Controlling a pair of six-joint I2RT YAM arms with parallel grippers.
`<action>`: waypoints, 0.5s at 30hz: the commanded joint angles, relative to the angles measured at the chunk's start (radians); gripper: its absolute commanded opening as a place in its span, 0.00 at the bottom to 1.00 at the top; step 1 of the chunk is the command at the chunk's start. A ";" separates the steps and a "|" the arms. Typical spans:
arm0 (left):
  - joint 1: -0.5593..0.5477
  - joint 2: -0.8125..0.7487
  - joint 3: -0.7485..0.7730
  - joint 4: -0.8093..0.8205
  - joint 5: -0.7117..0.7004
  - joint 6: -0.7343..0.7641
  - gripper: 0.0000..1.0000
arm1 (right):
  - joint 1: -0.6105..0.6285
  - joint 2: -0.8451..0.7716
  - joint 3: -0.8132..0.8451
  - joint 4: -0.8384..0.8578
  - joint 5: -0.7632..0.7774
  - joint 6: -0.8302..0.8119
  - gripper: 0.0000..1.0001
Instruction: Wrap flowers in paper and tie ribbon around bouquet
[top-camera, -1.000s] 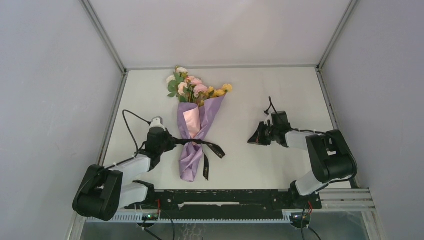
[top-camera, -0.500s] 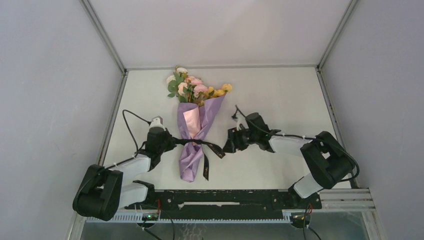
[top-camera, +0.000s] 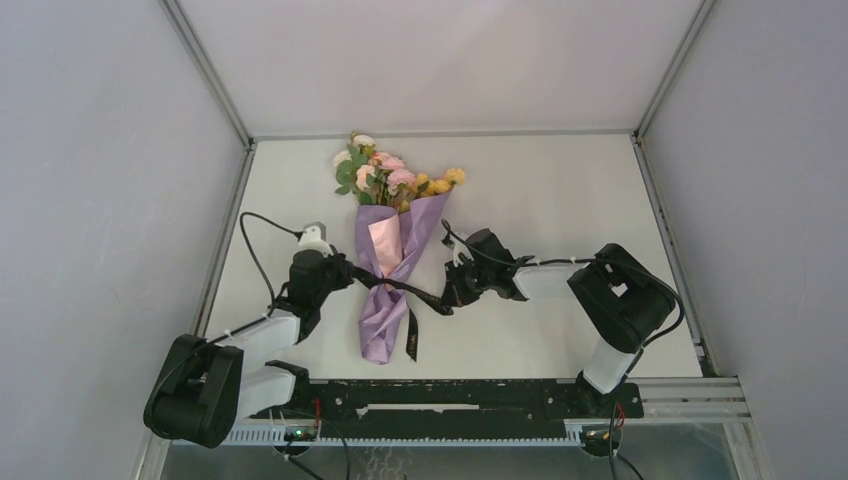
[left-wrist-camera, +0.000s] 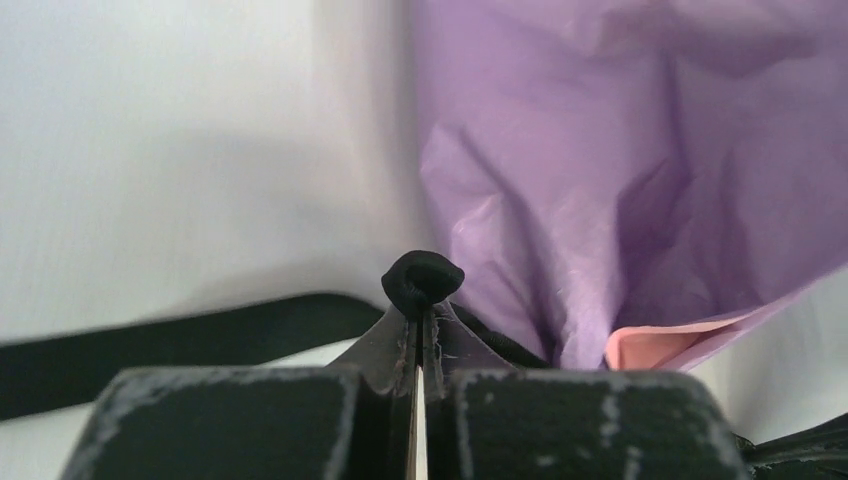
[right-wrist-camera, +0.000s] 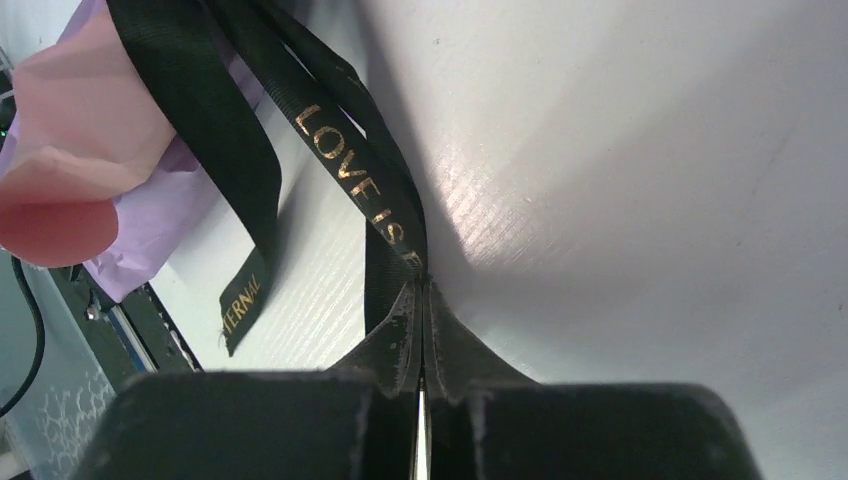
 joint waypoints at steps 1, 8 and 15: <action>0.004 0.013 0.063 0.232 0.052 0.130 0.00 | 0.004 0.018 0.012 -0.092 0.042 0.016 0.00; 0.024 0.091 0.090 0.308 0.054 0.240 0.00 | 0.024 0.019 -0.002 -0.193 0.033 0.033 0.00; 0.040 0.158 0.159 0.288 0.015 0.238 0.00 | 0.022 0.006 -0.055 -0.210 0.002 0.063 0.00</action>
